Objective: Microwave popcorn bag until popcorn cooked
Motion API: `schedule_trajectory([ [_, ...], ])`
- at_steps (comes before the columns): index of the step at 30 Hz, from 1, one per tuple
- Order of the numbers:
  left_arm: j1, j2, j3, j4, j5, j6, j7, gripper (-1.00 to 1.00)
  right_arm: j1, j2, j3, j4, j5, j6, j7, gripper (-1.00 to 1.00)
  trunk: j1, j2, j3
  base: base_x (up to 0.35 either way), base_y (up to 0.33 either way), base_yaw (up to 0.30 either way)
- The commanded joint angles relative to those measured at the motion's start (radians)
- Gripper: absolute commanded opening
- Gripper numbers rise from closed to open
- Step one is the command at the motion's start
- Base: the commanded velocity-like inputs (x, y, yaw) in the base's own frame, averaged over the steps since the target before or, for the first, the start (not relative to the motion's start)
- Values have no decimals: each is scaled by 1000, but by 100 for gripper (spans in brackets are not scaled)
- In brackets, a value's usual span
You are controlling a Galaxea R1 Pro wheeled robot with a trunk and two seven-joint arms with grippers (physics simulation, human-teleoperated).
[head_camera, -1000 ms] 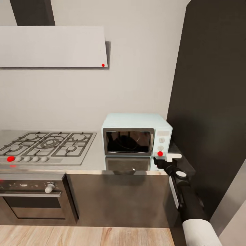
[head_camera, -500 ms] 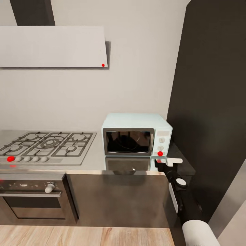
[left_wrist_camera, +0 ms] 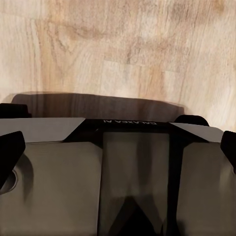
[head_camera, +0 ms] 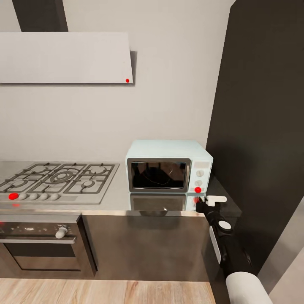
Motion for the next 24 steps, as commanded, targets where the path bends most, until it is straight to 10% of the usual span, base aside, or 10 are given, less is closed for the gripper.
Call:
schedule_trajectory([
  [1, -1, 0, -8, 1, 10, -1, -3, 100, -1, 2, -5, -2, 10, 6, 9, -100, 0, -1, -1, 0, 0, 0],
  [8, -1, 0, -8, 1, 10, -1, -3, 100, -1, -7, -5, -2, 14, 17, 20, -100, 0, -1, -1, 0, 0, 0],
  [18, -1, 0, -8, 1, 10, -1, -3, 100, -1, -113, -2, -7, 15, 73, 81, -100, 0, -1, -1, 0, 0, 0],
  [24, -1, 0, -8, 1, 10, -1, -3, 100, -1, -111, 4, -14, 24, 75, 80, -100, 0, -1, -1, 0, 0, 0],
])
